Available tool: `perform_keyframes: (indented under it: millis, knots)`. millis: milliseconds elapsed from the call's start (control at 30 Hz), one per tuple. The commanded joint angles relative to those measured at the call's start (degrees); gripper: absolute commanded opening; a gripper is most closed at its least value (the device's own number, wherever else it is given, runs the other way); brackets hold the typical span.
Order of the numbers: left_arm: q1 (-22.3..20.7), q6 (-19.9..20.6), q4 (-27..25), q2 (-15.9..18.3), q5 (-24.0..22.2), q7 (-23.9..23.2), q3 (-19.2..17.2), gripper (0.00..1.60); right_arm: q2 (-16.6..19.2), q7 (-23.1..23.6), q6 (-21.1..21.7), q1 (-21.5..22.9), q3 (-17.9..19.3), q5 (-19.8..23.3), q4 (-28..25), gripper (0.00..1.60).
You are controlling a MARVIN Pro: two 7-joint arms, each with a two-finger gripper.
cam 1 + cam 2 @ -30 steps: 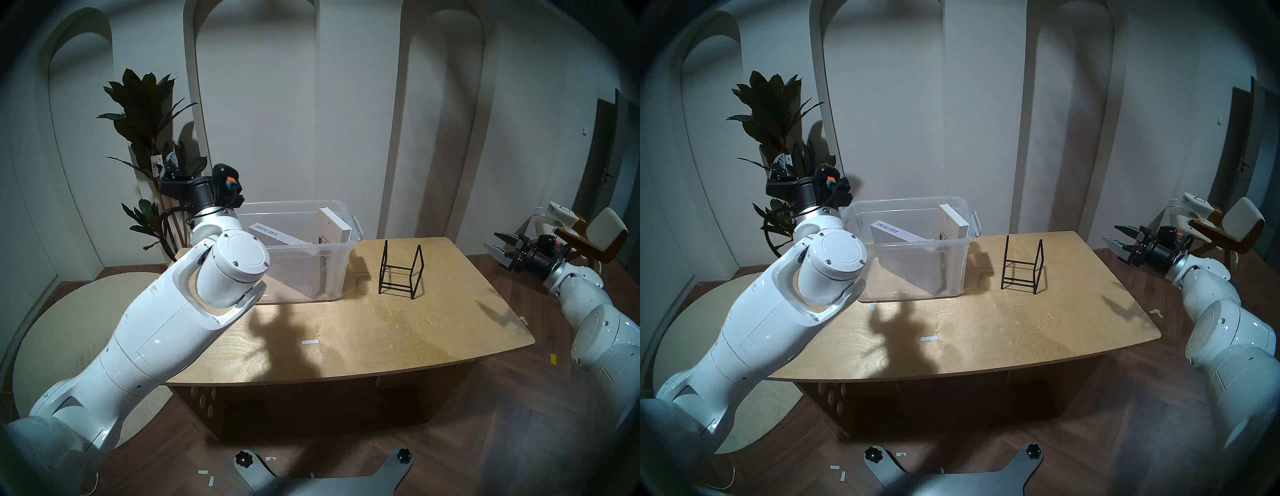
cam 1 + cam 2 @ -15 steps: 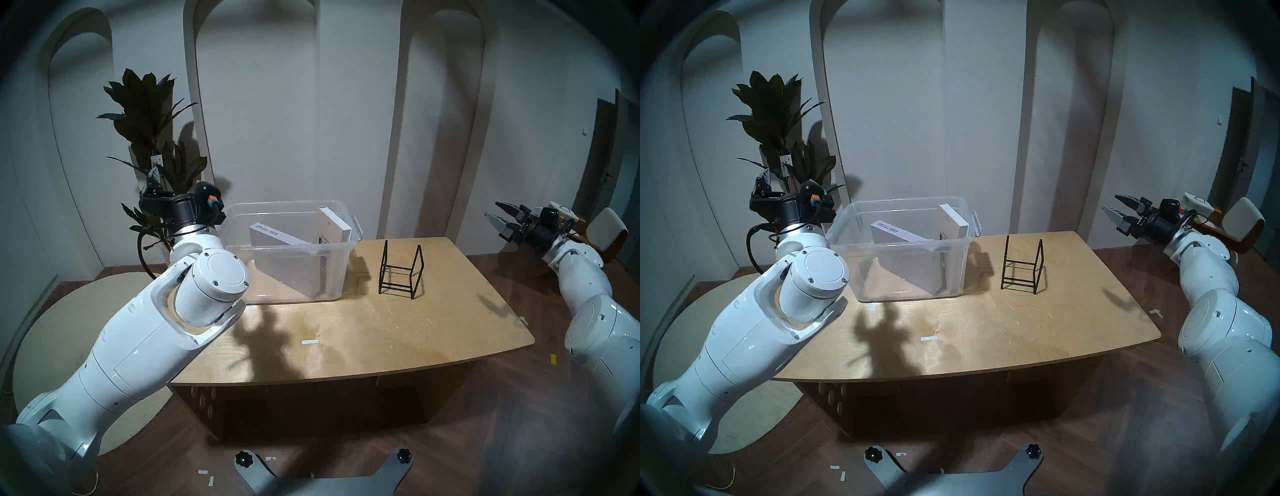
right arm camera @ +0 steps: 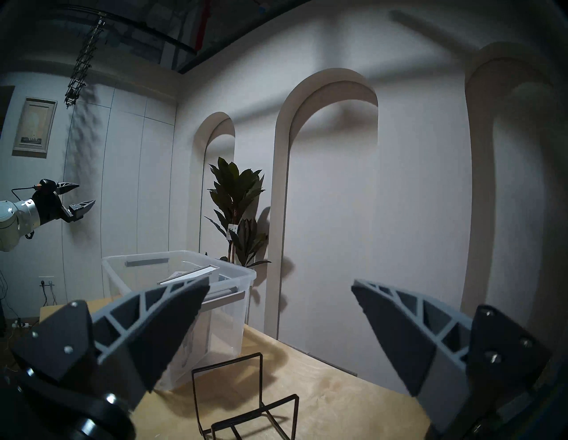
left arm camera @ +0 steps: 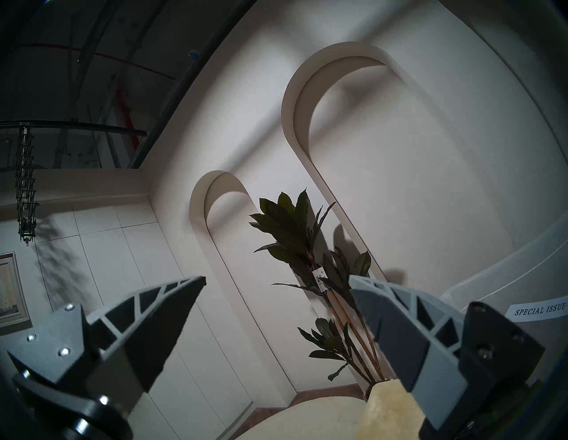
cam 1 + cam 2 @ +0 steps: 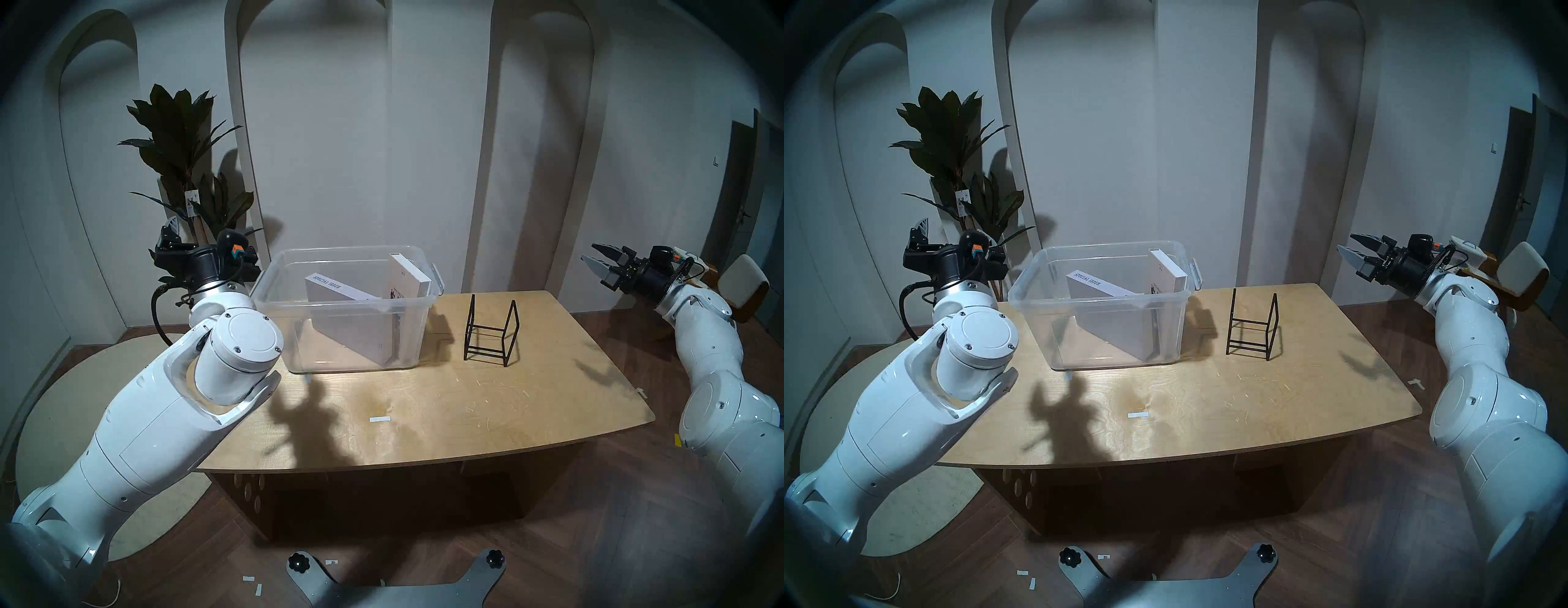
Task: Pack the books into the storage box
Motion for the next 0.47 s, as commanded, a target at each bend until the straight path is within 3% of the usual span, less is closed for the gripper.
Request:
perform_keyframes:
  millis: [0, 433]
  knots:
    - [0.02, -1.93, -1.34, 0.92, -0.39, -0.11, -1.46, 1.60, -0.03, -0.08, 3.98, -2.92, -0.60, 3.11, -6.71, 1.60]
    - [0.53, -3.65, -1.77, 2.03, -1.72, -0.05, -1.67, 1.60, 0.22, -0.08, 9.57, -8.30, -1.66, 7.41, -14.84, 1.60]
